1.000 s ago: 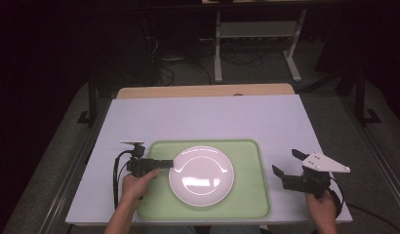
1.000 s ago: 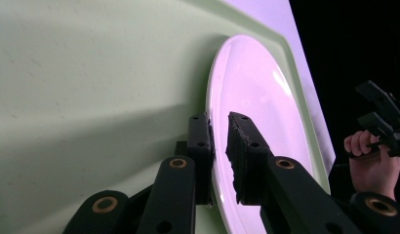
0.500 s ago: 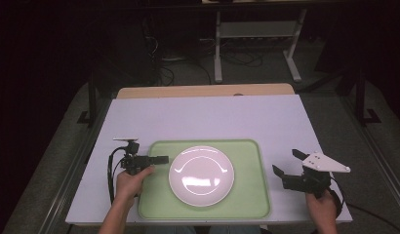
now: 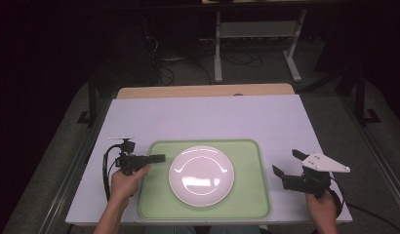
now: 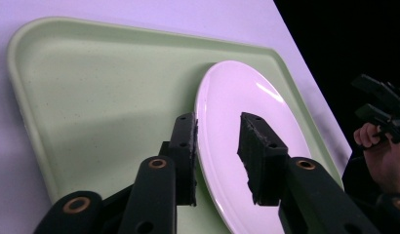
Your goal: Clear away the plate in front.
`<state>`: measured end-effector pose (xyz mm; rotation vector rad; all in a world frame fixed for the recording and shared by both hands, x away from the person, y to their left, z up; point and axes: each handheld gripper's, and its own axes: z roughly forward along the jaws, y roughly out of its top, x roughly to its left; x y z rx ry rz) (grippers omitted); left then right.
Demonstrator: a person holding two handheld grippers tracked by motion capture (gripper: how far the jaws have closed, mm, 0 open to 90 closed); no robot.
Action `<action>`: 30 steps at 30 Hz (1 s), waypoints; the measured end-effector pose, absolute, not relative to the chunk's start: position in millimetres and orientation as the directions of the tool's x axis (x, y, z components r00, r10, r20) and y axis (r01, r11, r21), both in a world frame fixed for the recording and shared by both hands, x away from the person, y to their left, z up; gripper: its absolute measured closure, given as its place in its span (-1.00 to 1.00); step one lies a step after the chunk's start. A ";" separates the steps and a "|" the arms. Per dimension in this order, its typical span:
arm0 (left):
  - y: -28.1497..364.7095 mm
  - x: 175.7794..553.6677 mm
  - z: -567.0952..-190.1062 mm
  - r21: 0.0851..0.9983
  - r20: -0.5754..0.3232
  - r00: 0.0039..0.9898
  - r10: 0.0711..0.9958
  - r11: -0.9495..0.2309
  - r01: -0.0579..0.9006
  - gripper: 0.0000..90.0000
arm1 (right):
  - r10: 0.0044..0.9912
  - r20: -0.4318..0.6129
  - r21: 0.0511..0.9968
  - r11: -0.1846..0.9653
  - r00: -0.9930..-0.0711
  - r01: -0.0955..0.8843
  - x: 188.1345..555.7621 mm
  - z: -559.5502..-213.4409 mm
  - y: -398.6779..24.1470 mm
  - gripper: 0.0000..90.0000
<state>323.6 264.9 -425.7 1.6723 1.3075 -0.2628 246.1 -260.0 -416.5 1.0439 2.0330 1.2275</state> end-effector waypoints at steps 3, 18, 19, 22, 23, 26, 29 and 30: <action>265.3 322.0 -423.3 0.564 -0.646 0.422 0.636 0.027 0.825 0.46 | 0.832 -0.054 0.898 0.283 -0.552 0.338 246.1 -416.3 -260.5 -0.70; 267.1 315.8 -412.8 0.654 -0.545 0.515 0.662 -0.049 0.755 0.21 | 0.835 -0.052 0.897 0.280 -0.547 0.342 247.0 -416.6 -262.6 -0.70; 266.9 315.0 -411.7 0.659 -0.540 0.518 0.663 -0.049 0.750 0.20 | 0.836 -0.050 0.897 0.279 -0.547 0.343 247.0 -416.7 -262.8 -0.70; 267.0 313.2 -408.4 0.681 -0.511 0.542 0.667 -0.069 0.729 0.12 | 0.836 -0.050 0.898 0.277 -0.546 0.343 247.1 -416.5 -263.6 -0.70; 267.5 312.2 -406.6 0.693 -0.497 0.558 0.665 -0.083 0.716 0.10 | 0.837 -0.049 0.898 0.276 -0.545 0.343 247.0 -416.5 -264.1 -0.70; 268.9 309.7 -403.5 0.713 -0.472 0.576 0.667 -0.095 0.695 0.05 | 0.838 -0.048 0.898 0.274 -0.543 0.344 246.9 -416.4 -264.6 -0.70; 270.1 308.3 -401.6 0.724 -0.458 0.587 0.668 -0.104 0.682 -0.02 | 0.839 -0.048 0.898 0.274 -0.543 0.345 247.0 -416.4 -265.1 -0.70; 270.6 307.6 -400.7 0.728 -0.452 0.591 0.668 -0.107 0.677 -0.02 | 0.839 -0.048 0.898 0.274 -0.543 0.345 247.0 -416.4 -265.1 -0.70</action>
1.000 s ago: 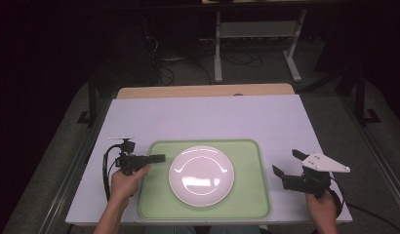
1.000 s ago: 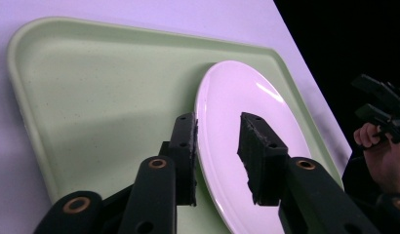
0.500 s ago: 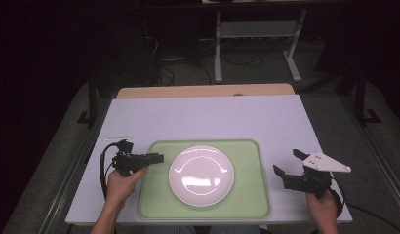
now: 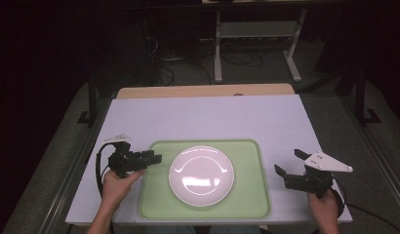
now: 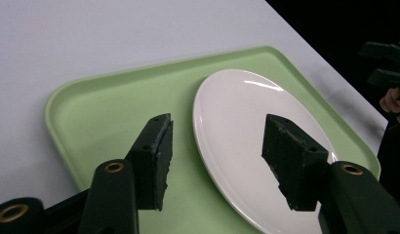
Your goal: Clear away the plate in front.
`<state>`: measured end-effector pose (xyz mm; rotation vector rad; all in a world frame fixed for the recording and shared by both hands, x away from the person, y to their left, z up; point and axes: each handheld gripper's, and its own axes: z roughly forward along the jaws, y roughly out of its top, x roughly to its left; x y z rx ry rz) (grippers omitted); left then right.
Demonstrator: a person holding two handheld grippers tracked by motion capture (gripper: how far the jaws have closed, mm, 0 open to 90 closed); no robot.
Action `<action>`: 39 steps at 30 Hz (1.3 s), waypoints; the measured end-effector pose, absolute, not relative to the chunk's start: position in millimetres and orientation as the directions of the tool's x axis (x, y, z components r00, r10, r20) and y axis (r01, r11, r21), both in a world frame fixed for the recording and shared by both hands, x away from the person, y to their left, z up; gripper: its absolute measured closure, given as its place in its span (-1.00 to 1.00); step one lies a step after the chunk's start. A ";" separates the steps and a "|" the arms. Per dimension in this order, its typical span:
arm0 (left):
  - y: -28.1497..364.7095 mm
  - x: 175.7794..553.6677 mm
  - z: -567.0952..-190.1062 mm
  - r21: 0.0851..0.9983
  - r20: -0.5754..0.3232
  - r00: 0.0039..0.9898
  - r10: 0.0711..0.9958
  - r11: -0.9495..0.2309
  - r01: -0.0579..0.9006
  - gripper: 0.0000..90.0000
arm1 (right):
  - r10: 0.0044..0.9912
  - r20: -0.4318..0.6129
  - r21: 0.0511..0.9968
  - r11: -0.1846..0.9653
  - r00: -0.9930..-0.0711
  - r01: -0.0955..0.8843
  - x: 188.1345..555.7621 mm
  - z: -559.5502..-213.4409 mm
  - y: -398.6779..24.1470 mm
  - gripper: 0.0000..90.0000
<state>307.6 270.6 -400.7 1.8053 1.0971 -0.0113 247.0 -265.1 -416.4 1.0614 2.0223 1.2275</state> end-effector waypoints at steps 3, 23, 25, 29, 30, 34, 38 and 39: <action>273.3 304.4 -396.8 0.749 -0.422 0.610 0.670 -0.122 0.652 -0.11 | 0.841 -0.044 0.898 0.271 -0.540 0.348 247.0 -416.5 -265.9 -0.70; 283.5 277.4 -389.4 0.833 -0.159 0.716 0.680 -0.296 0.467 -0.37 | 0.847 -0.037 0.894 0.265 -0.531 0.361 247.1 -418.8 -271.2 -0.70; 285.2 273.1 -391.3 0.836 -0.139 0.720 0.680 -0.309 0.453 -0.40 | 0.845 -0.036 0.892 0.268 -0.533 0.363 247.2 -419.5 -271.1 -0.70; 287.0 265.2 -395.7 0.842 -0.078 0.718 0.692 -0.340 0.420 -0.42 | 0.843 -0.038 0.890 0.273 -0.537 0.366 247.0 -420.2 -271.1 -0.70; 287.3 263.3 -397.1 0.842 -0.069 0.714 0.697 -0.342 0.416 -0.43 | 0.842 -0.038 0.889 0.274 -0.538 0.367 246.9 -420.4 -271.3 -0.70; 288.1 256.5 -405.4 0.838 -0.032 0.705 0.708 -0.365 0.405 -0.45 | 0.841 -0.034 0.885 0.277 -0.540 0.374 247.0 -422.1 -271.5 -0.70; 287.8 251.7 -408.2 0.832 -0.009 0.705 0.709 -0.386 0.399 -0.49 | 0.832 -0.040 0.873 0.298 -0.553 0.386 248.3 -424.8 -268.8 -0.70; 288.1 250.6 -409.8 0.831 -0.016 0.704 0.710 -0.383 0.404 -0.49 | 0.827 -0.043 0.870 0.307 -0.561 0.385 248.3 -425.7 -266.4 -0.70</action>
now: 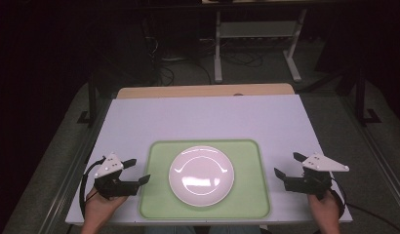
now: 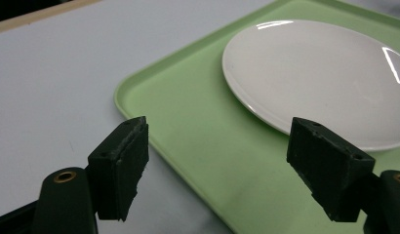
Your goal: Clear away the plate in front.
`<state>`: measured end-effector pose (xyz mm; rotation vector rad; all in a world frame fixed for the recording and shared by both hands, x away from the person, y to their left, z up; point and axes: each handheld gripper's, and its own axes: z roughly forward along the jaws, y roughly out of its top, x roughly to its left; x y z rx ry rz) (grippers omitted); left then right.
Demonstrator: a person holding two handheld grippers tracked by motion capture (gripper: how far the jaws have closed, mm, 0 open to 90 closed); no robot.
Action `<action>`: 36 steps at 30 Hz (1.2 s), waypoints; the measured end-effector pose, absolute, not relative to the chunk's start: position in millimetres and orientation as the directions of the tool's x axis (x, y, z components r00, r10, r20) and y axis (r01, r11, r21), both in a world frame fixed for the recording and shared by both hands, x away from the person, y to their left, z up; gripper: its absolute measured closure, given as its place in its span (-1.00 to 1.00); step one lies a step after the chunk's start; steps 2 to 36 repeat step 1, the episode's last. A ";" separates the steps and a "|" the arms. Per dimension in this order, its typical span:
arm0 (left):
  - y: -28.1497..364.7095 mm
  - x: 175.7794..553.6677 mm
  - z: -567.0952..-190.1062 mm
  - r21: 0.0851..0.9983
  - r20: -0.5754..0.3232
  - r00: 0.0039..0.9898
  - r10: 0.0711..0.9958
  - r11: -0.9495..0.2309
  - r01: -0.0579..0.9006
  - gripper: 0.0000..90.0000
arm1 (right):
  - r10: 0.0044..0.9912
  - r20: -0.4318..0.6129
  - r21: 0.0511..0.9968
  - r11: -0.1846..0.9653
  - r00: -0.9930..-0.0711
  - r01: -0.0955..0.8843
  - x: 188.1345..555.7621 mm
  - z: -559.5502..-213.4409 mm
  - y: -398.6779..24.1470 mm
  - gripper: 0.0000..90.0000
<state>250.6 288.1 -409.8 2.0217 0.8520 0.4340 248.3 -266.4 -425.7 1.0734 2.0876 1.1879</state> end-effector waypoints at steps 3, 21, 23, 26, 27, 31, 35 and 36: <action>288.4 249.7 -411.1 0.827 -0.022 0.709 0.704 -0.386 0.409 -0.49 | 0.825 -0.042 0.870 0.307 -0.564 0.386 248.2 -425.7 -265.1 -0.70; 288.4 249.7 -411.1 0.827 -0.022 0.709 0.704 -0.386 0.409 -0.49 | 0.825 -0.042 0.870 0.307 -0.564 0.386 248.2 -425.7 -265.1 -0.70; 288.4 249.7 -411.1 0.827 -0.022 0.709 0.704 -0.386 0.409 -0.49 | 0.825 -0.042 0.870 0.307 -0.564 0.386 248.2 -425.7 -265.1 -0.70; 288.4 249.7 -411.1 0.827 -0.022 0.709 0.704 -0.386 0.409 -0.49 | 0.825 -0.042 0.870 0.307 -0.564 0.386 248.2 -425.7 -265.1 -0.70; 288.4 249.7 -411.1 0.827 -0.022 0.709 0.704 -0.386 0.409 -0.49 | 0.825 -0.042 0.870 0.307 -0.564 0.386 248.2 -425.7 -265.1 -0.70; 288.4 249.7 -411.1 0.827 -0.022 0.709 0.704 -0.386 0.409 -0.49 | 0.825 -0.042 0.870 0.307 -0.564 0.386 248.2 -425.7 -265.1 -0.70; 288.4 249.7 -411.1 0.827 -0.022 0.709 0.704 -0.386 0.409 -0.49 | 0.825 -0.042 0.870 0.307 -0.564 0.386 248.2 -425.7 -265.1 -0.70; 288.4 249.7 -411.1 0.827 -0.022 0.709 0.704 -0.386 0.409 -0.49 | 0.825 -0.042 0.870 0.307 -0.564 0.386 248.2 -425.7 -265.1 -0.70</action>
